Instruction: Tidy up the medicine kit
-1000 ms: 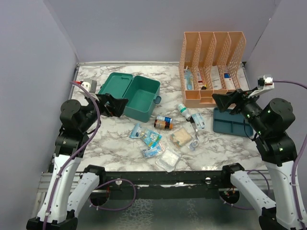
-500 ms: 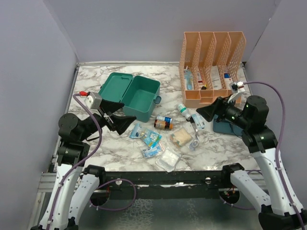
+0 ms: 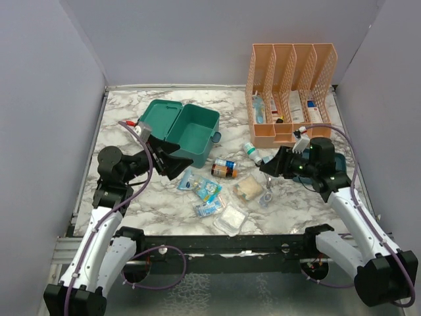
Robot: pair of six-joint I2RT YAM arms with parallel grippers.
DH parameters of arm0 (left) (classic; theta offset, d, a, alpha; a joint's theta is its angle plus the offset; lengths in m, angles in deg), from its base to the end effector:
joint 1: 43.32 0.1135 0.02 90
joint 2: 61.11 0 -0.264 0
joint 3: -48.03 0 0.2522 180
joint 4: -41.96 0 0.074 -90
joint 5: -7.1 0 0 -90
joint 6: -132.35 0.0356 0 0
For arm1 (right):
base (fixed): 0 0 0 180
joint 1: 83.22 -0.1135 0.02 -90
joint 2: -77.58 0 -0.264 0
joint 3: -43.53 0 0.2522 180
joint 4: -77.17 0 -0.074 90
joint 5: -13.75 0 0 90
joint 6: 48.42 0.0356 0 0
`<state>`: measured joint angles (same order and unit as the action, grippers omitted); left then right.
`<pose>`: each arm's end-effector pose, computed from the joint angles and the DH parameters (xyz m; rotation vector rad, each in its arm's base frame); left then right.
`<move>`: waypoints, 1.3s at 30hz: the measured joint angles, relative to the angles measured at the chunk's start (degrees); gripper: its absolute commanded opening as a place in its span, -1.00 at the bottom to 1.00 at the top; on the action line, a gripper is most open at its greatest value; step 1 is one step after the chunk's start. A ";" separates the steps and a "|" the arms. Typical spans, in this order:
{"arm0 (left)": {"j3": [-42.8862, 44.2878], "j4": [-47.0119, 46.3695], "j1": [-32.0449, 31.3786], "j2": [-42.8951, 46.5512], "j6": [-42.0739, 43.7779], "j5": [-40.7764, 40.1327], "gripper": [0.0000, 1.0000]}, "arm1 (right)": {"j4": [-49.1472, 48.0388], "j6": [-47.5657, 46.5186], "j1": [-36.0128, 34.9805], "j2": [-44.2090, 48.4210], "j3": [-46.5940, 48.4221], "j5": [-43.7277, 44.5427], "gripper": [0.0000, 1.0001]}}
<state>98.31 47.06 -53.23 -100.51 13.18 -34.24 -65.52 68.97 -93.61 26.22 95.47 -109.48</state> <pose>0.1537 -0.0540 0.3385 0.4724 1.5504 -1.1540 0.1839 0.0535 0.2602 -0.0005 2.2723 0.9993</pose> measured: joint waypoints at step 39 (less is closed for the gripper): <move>0.44 -7.26 -7.80 -13.46 4.52 -8.66 0.80 | -19.93 -22.36 -24.04 -38.80 10.25 13.81 0.04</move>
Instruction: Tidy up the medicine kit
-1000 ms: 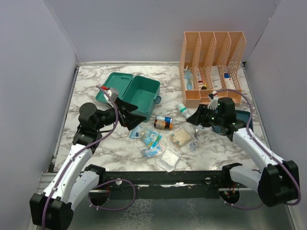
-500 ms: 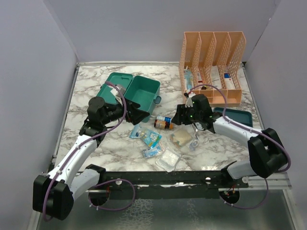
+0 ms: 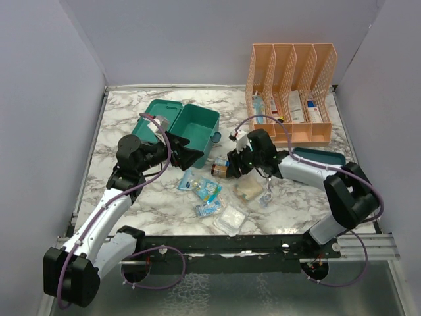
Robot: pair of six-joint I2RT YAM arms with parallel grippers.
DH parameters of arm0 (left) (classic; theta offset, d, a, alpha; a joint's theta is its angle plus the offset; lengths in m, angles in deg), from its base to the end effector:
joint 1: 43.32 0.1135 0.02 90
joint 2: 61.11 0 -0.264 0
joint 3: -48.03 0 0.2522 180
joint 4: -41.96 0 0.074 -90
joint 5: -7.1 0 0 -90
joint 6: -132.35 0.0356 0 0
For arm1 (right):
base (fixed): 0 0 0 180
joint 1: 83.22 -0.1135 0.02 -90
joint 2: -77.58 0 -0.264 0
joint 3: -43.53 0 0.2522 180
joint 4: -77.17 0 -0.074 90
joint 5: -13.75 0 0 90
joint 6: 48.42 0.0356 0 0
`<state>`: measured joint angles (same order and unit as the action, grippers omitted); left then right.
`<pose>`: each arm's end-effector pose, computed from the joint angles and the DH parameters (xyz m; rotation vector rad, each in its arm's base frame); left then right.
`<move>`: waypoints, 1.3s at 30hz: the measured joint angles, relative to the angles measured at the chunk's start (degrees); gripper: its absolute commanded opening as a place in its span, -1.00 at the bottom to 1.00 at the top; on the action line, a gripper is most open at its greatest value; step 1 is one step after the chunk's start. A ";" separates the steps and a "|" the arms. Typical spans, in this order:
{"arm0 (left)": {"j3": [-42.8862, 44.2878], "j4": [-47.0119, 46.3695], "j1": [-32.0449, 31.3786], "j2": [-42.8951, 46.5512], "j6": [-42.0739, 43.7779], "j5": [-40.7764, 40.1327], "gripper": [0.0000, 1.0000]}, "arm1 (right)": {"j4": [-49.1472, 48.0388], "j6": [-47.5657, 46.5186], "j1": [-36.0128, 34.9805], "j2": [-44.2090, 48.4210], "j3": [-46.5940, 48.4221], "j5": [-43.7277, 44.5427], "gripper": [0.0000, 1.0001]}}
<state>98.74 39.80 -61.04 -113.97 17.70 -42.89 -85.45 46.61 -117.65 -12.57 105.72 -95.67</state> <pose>0.1968 -0.0869 0.3145 0.4802 1.6166 -1.1106 0.2565 0.1902 0.1827 -0.7788 2.2980 0.7255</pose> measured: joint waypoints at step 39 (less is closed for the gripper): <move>1.09 7.61 -0.76 6.88 17.94 -2.08 0.80 | 14.97 -16.17 0.00 -7.61 9.53 -9.79 -0.74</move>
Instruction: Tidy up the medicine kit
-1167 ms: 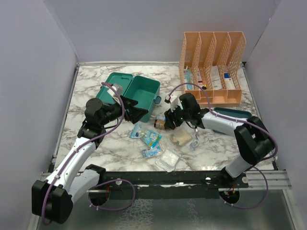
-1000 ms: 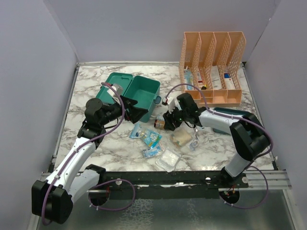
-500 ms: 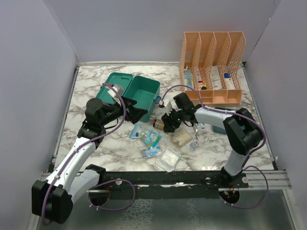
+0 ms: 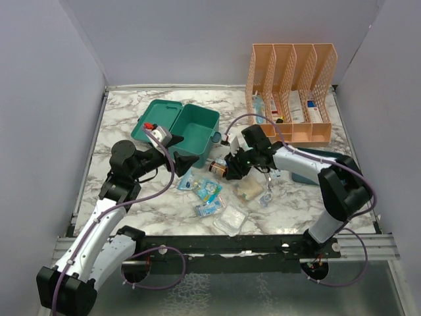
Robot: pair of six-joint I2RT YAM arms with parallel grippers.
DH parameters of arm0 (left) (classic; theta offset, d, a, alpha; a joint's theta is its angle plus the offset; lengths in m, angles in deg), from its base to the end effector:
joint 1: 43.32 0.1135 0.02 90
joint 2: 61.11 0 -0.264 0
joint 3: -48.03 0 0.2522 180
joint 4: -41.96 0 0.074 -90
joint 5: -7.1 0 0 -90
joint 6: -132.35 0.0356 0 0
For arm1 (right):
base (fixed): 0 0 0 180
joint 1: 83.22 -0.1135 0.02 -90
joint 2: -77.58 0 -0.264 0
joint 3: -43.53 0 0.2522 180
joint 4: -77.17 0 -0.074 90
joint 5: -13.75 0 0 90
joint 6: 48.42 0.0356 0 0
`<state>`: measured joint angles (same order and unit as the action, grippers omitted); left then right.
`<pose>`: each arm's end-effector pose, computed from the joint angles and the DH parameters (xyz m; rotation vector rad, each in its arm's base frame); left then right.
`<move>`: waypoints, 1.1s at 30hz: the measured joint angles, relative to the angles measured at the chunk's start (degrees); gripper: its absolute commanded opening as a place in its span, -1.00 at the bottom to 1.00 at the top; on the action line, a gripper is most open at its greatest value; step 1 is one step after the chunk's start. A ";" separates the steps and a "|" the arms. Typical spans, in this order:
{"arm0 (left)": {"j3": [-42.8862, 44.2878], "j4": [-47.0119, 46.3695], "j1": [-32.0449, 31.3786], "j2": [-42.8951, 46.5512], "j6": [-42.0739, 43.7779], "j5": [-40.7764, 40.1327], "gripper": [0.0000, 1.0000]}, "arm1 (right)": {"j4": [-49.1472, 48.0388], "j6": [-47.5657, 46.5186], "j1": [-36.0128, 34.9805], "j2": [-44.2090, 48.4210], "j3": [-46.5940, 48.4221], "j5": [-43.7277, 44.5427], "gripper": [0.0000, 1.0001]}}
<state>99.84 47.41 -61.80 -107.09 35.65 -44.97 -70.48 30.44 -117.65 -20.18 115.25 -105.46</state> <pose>0.1728 -0.0808 0.3296 0.6889 1.4791 -0.8555 0.2684 0.2050 0.1749 -1.1792 2.3139 0.8090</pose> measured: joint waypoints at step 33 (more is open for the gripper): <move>-3.21 4.55 -36.02 -8.55 52.22 -24.04 0.67 | 3.26 34.34 0.00 22.10 -6.60 -8.11 -0.98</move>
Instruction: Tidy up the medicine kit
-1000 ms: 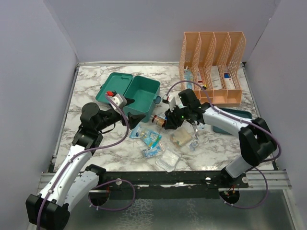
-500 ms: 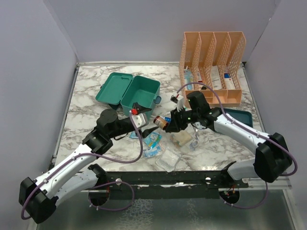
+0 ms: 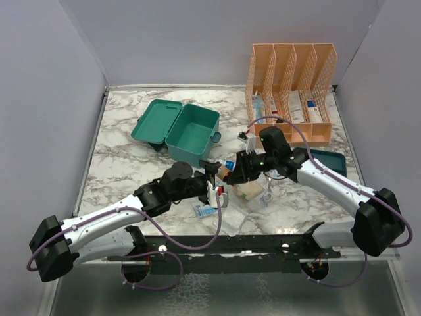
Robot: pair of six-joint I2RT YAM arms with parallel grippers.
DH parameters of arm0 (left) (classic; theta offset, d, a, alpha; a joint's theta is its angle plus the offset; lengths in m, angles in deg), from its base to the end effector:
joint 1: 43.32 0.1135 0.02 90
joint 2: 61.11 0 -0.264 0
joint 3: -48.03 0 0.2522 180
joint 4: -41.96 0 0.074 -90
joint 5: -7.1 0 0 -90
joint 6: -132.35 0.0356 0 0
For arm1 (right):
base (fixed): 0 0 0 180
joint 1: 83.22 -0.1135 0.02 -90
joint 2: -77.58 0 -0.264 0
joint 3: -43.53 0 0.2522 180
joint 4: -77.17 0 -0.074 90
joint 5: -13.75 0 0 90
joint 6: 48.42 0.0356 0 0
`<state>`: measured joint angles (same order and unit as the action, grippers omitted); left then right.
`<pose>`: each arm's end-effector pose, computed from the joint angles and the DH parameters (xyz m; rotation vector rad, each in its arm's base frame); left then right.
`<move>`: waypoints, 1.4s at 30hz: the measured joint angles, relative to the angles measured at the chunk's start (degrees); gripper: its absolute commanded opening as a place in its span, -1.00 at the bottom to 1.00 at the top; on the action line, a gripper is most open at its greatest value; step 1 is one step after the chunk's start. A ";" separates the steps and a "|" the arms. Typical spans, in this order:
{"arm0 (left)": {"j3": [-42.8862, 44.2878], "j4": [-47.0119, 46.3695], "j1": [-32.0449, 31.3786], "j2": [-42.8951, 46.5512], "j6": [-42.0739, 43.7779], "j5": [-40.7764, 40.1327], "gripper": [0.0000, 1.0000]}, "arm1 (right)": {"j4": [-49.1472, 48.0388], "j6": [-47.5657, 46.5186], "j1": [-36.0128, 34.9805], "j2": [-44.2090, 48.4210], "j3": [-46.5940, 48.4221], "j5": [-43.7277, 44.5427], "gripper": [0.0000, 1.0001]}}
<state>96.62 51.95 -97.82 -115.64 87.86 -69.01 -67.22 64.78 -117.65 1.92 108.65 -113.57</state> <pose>0.1220 -0.1857 0.2726 1.5230 1.0563 -0.3333 0.2133 0.1724 0.2494 -0.5831 2.4562 1.2255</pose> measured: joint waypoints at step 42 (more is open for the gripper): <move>0.76 1.81 -6.75 -3.74 -3.67 -8.68 -0.29 | 7.39 7.67 0.00 13.53 2.80 2.10 0.11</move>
<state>97.39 53.77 -104.57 -119.37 84.19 -77.69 -59.83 72.45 -117.65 15.45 111.44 -111.47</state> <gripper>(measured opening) 0.466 0.556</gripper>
